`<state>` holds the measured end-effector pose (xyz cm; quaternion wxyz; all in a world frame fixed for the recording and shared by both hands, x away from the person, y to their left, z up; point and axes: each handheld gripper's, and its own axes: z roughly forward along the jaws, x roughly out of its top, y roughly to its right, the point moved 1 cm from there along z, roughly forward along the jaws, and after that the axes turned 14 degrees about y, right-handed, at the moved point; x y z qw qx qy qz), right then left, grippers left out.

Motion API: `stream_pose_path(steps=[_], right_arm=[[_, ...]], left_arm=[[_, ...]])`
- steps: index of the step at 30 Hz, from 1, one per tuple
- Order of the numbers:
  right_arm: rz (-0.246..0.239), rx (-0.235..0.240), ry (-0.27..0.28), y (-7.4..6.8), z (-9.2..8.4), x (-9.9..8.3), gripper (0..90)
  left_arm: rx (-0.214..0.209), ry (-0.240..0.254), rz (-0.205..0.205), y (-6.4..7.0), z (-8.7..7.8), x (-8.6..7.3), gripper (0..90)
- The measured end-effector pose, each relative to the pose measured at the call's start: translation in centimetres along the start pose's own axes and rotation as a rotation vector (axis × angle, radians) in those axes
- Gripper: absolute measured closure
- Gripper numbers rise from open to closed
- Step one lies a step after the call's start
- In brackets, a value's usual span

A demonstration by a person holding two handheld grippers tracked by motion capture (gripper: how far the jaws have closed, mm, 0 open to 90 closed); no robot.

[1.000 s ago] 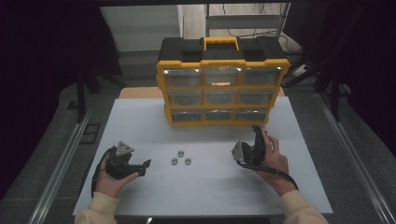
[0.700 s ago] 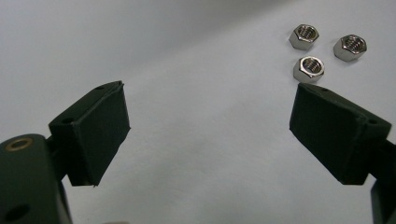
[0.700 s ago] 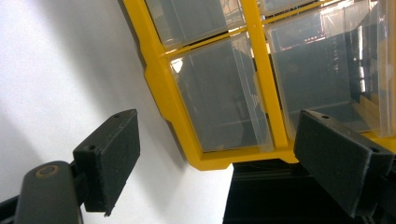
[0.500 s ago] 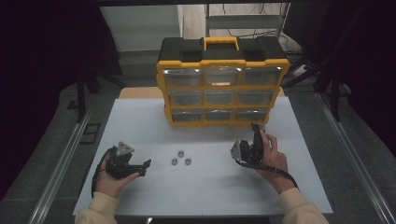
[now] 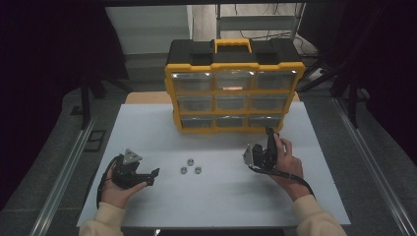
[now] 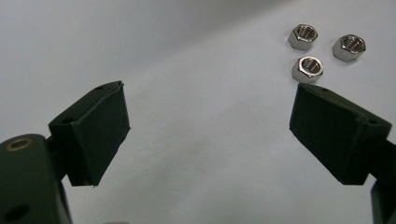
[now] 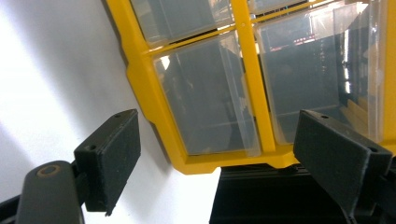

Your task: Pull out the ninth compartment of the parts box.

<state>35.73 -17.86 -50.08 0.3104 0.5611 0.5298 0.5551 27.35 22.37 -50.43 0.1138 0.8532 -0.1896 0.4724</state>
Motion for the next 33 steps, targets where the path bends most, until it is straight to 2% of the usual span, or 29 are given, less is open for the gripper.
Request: stream_pose_path(steps=[6, 8, 15, 16, 20, 27, 33], right_arm=[[-0.006, -0.013, -0.006, 0.1, 0.4, -0.1, 15.8], [-0.027, -0.01, -0.005, 0.1, 0.5, -0.1, 15.9], [-0.043, -0.011, -0.006, -0.1, 0.9, -0.2, 16.5], [-0.028, -0.014, -0.013, -0.1, 1.1, -0.3, 16.5], [-0.021, -0.016, -0.013, -0.1, 1.3, -0.4, 16.6], [-0.044, -0.015, -0.018, 0.0, 1.8, -0.6, 16.7], [-0.043, -0.022, -0.02, 0.0, 2.2, -0.8, 17.0]], left_arm=[[0.002, 0.0, -0.002, -0.1, 0.0, 0.0, 12.5], [0.002, 0.0, -0.003, -0.1, 0.0, 0.0, 12.5], [-0.002, 0.002, -0.006, -0.1, -0.1, 0.0, 12.5], [-0.002, 0.002, -0.006, -0.1, -0.1, 0.0, 12.6], [-0.002, 0.002, -0.006, -0.1, 0.0, 0.0, 12.6], [-0.002, 0.002, -0.006, -0.1, 0.0, 0.0, 12.6], [-0.001, 0.0, -0.005, -0.1, 0.0, 0.0, 12.6]])
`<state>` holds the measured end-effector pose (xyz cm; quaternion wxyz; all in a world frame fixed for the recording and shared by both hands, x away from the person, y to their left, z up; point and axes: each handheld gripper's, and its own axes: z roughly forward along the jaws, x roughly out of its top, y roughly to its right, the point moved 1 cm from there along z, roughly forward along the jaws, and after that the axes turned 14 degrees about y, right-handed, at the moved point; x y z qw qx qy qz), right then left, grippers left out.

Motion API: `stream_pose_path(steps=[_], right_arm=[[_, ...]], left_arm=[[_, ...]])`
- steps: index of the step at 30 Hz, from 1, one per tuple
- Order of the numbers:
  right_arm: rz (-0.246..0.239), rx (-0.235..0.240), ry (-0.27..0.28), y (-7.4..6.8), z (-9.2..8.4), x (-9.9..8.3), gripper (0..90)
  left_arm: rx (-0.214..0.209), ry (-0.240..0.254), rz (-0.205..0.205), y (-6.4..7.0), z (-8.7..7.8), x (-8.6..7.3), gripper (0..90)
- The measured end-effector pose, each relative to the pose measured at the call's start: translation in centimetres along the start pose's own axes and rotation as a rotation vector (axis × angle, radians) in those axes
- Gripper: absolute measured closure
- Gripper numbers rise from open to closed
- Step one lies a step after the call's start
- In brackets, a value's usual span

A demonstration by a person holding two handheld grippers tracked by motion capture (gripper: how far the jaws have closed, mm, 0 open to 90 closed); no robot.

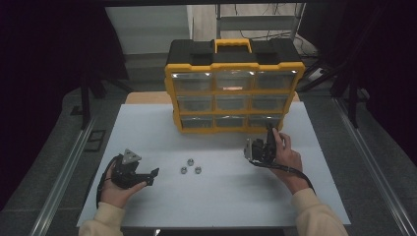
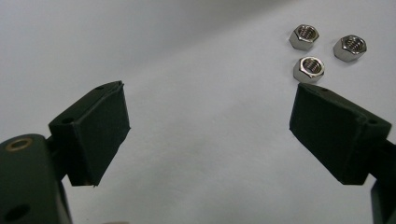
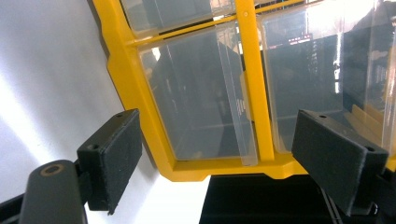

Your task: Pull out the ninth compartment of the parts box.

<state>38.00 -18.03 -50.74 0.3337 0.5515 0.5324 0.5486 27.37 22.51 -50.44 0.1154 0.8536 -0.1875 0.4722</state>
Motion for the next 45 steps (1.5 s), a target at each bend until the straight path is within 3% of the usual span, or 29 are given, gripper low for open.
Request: stream_pose_path(steps=[27, 45], right_arm=[[-0.003, -0.001, -0.004, 0.0, 1.1, -0.2, 17.6], [-0.029, -0.011, -0.018, 0.4, 2.0, -0.3, 20.9]], left_arm=[[0.001, 0.001, 0.002, 0.1, 0.0, 0.1, 12.6], [0.004, 0.001, 0.0, 0.1, 0.0, 0.1, 12.6]])
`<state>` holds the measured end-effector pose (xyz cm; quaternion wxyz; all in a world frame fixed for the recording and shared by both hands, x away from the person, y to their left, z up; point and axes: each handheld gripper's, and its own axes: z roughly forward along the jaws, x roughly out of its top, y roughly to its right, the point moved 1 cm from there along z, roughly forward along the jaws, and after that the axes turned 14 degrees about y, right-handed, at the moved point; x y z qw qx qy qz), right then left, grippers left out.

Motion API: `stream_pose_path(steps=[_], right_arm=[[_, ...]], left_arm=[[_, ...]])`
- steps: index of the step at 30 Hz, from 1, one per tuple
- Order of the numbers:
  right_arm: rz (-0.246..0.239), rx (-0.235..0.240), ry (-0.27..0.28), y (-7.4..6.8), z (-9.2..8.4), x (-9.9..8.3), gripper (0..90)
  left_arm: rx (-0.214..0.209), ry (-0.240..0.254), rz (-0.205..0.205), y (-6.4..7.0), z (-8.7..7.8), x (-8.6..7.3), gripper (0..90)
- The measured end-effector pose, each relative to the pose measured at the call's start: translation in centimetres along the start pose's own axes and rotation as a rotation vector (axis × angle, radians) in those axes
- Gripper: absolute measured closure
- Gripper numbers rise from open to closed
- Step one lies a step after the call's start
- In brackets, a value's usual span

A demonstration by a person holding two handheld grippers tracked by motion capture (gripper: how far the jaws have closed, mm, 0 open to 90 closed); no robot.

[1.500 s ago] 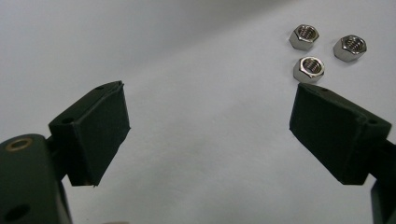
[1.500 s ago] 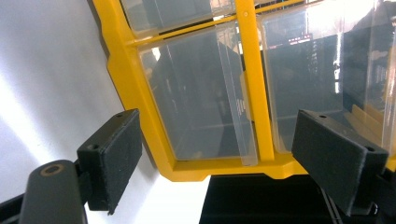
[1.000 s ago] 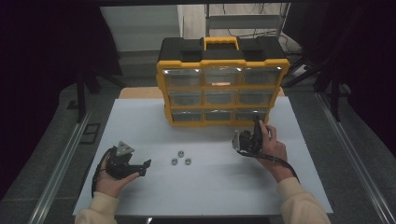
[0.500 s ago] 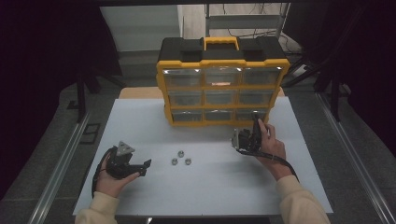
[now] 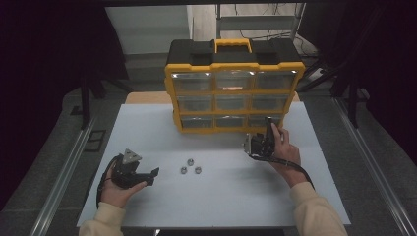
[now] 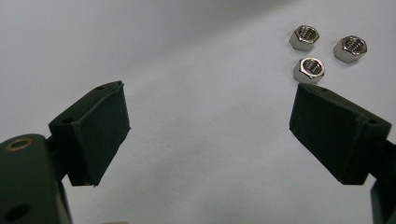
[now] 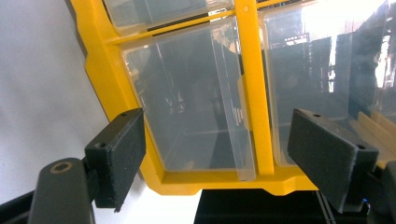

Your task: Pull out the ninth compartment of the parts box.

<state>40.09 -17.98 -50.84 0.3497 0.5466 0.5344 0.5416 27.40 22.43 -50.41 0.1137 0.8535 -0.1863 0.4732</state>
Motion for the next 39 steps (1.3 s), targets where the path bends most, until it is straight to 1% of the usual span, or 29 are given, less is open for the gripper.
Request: stream_pose_path(steps=[1, 5, 8, 9, 11, 12, 13, 19, 20, 21, 23, 24, 25, 30, 32, 35, 36, 37, 39], right_arm=[[0.025, 0.048, 0.016, 0.1, 0.2, 0.0, 21.3], [0.017, 0.054, 0.012, 0.2, 0.5, -0.1, 23.9], [0.028, 0.051, 0.015, 0.2, 0.6, -0.1, 25.1], [0.011, 0.006, 0.001, 0.1, 0.6, -0.2, 25.8], [0.01, 0.005, 0.001, 0.1, 0.7, -0.2, 26.8], [0.002, 0.009, -0.001, 0.1, 0.7, -0.3, 27.1], [0.009, 0.01, 0.003, 0.0, 0.8, -0.3, 27.6], [0.007, 0.005, 0.0, 0.1, 1.1, -0.5, 29.1], [0.018, 0.044, 0.003, 0.2, 1.2, -0.6, 29.1], [0.021, 0.056, 0.009, 0.3, 1.3, -0.6, 29.3], [0.024, 0.048, 0.018, 0.4, 1.3, -0.5, 29.7], [0.003, 0.0, 0.005, 0.4, 1.3, -0.5, 29.9], [0.005, -0.006, 0.009, 0.4, 1.3, -0.5, 30.1], [0.0, -0.011, 0.006, 0.4, 1.5, -0.4, 32.1], [-0.003, -0.007, 0.009, 0.4, 1.5, -0.5, 33.6], [-0.013, -0.003, 0.007, 0.3, 1.7, -0.4, 38.4], [-0.013, -0.003, 0.007, 0.3, 1.7, -0.4, 38.4], [-0.027, -0.002, 0.003, 0.3, 1.7, -0.4, 40.0], [-0.035, -0.006, 0.0, 0.2, 1.8, -0.4, 41.6]], left_arm=[[0.0, 0.0, 0.0, 0.0, 0.0, 0.0, 12.6], [0.001, 0.0, 0.0, 0.0, 0.0, 0.0, 12.6], [0.001, 0.0, 0.0, 0.0, 0.0, 0.0, 12.6], [0.001, 0.0, -0.001, 0.0, 0.0, 0.0, 12.6], [0.002, 0.0, 0.0, 0.0, 0.0, 0.0, 12.6], [0.003, -0.001, 0.0, 0.0, -0.1, 0.0, 12.6], [0.004, -0.002, 0.0, 0.0, -0.1, 0.0, 12.6], [0.008, -0.002, -0.002, 0.0, -0.1, 0.0, 12.6], [0.009, -0.002, -0.003, 0.0, -0.1, 0.0, 12.6], [0.01, -0.002, -0.003, 0.0, -0.1, 0.0, 12.6], [0.011, -0.002, -0.002, 0.0, -0.1, 0.0, 12.6], [0.011, -0.002, -0.002, 0.0, -0.1, 0.0, 12.6], [0.012, -0.002, -0.002, 0.0, -0.1, 0.0, 12.6], [0.012, -0.002, -0.002, 0.0, -0.1, 0.0, 12.6], [0.012, -0.003, -0.001, 0.0, -0.1, 0.0, 12.6], [0.013, -0.003, -0.001, 0.0, -0.1, 0.0, 12.6], [0.013, -0.003, -0.001, 0.0, -0.1, 0.0, 12.6], [0.013, -0.003, -0.001, 0.0, -0.1, 0.0, 12.6], [0.013, -0.003, -0.001, -0.1, -0.1, -0.1, 12.6]])
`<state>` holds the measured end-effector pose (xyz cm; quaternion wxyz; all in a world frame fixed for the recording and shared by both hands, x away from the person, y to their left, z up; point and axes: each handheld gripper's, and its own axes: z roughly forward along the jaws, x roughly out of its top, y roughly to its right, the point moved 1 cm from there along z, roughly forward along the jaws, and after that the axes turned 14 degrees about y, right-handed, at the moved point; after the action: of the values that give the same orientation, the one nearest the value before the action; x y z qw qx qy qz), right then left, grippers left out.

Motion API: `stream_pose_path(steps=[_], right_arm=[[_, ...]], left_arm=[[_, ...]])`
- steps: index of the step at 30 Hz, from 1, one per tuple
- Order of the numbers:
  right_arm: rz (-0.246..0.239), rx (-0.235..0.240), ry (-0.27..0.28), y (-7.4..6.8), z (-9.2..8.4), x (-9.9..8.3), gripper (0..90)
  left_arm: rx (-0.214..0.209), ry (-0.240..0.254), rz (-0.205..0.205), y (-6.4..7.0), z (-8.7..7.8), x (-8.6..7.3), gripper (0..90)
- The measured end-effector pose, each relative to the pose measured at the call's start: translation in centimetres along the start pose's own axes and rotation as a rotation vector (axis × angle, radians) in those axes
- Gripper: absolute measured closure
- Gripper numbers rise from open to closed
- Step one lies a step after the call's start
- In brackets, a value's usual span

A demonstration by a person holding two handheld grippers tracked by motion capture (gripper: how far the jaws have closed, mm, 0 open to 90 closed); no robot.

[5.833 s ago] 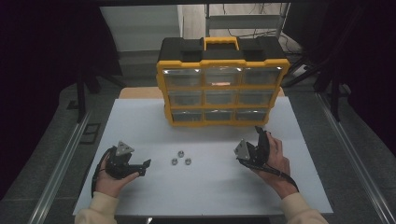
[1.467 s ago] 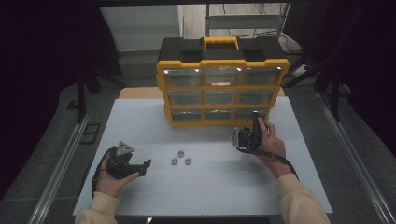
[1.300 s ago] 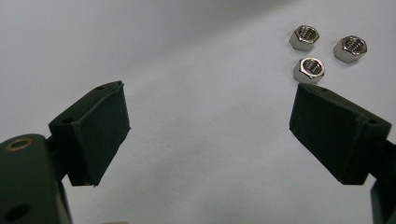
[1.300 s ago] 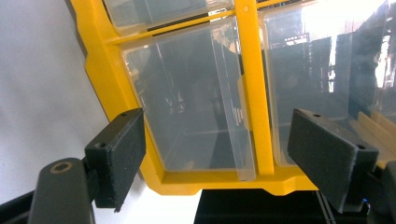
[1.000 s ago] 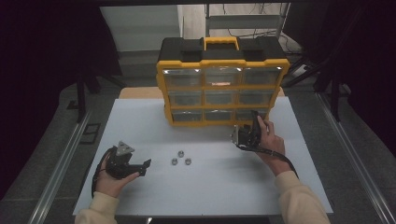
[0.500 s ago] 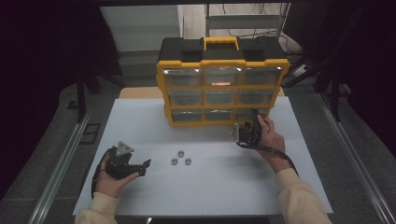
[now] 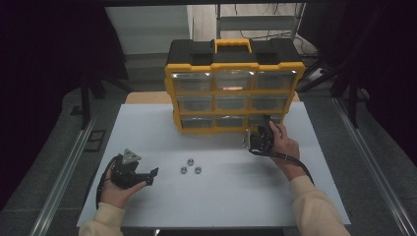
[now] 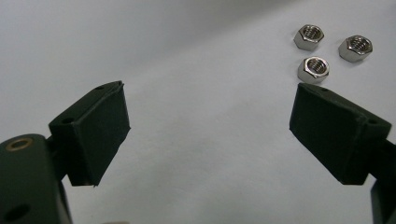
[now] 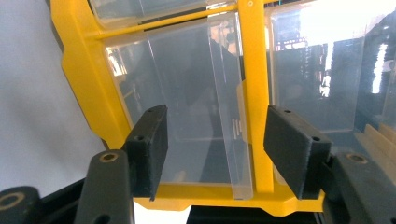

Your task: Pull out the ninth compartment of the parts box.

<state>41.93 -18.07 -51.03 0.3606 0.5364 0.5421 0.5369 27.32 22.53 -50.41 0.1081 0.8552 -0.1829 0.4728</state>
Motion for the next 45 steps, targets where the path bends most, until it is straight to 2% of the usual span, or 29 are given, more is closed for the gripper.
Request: stream_pose_path(steps=[11, 12, 13, 19, 21, 22, 23, 27, 30, 31, 32, 36, 37, 45], right_arm=[[-0.027, -0.01, -0.014, 0.0, 0.3, -0.1, 51.5], [-0.013, 0.035, -0.006, 0.2, 0.4, -0.1, 52.4], [-0.006, 0.044, 0.003, 0.2, 0.5, -0.2, 53.2], [-0.013, 0.041, 0.0, 0.2, 0.6, -0.2, 57.6], [-0.092, -0.15, -0.055, -0.1, 0.1, 0.0, 58.8], [-0.077, -0.115, -0.05, -0.1, 0.3, 0.0, 59.5], [-0.02, 0.035, -0.005, 0.2, 0.7, -0.3, 60.2], [-0.025, 0.024, 0.004, 0.2, 0.9, -0.4, 62.7], [-0.031, 0.036, -0.007, 0.4, 0.8, -0.3, 64.7], [-0.057, -0.019, -0.026, 0.2, 0.7, -0.2, 65.8], [-0.04, 0.024, -0.011, 0.3, 0.9, -0.3, 66.9], [-0.05, 0.025, 0.016, 0.2, 1.1, -0.4, 68.8], [-0.06, 0.022, -0.009, 0.3, 0.9, -0.2, 69.1], [-0.067, 0.014, -0.012, 0.3, 1.0, -0.2, 71.8]], left_arm=[[0.003, -0.001, 0.0, -0.1, 0.0, 0.0, 12.6], [0.003, -0.001, -0.001, -0.1, 0.0, 0.0, 12.6], [0.003, -0.001, 0.0, -0.1, 0.0, 0.0, 12.6], [0.004, -0.001, 0.0, -0.1, 0.0, 0.0, 12.6], [0.005, -0.001, 0.0, -0.1, 0.0, 0.0, 12.6], [0.005, -0.001, 0.0, -0.1, 0.0, 0.0, 12.6], [0.005, -0.002, 0.0, -0.1, 0.0, 0.0, 12.6], [0.006, -0.001, -0.001, -0.1, 0.0, 0.0, 12.6], [0.006, -0.001, 0.0, -0.2, 0.0, -0.1, 12.6], [0.006, -0.001, -0.001, -0.1, 0.0, -0.1, 12.6], [0.006, -0.001, -0.001, -0.1, 0.0, -0.1, 12.6], [0.007, -0.001, -0.001, -0.2, 0.0, -0.1, 12.6], [0.007, -0.001, 0.0, -0.2, 0.0, -0.1, 12.6], [0.008, -0.001, -0.001, -0.2, -0.1, -0.1, 12.6]])
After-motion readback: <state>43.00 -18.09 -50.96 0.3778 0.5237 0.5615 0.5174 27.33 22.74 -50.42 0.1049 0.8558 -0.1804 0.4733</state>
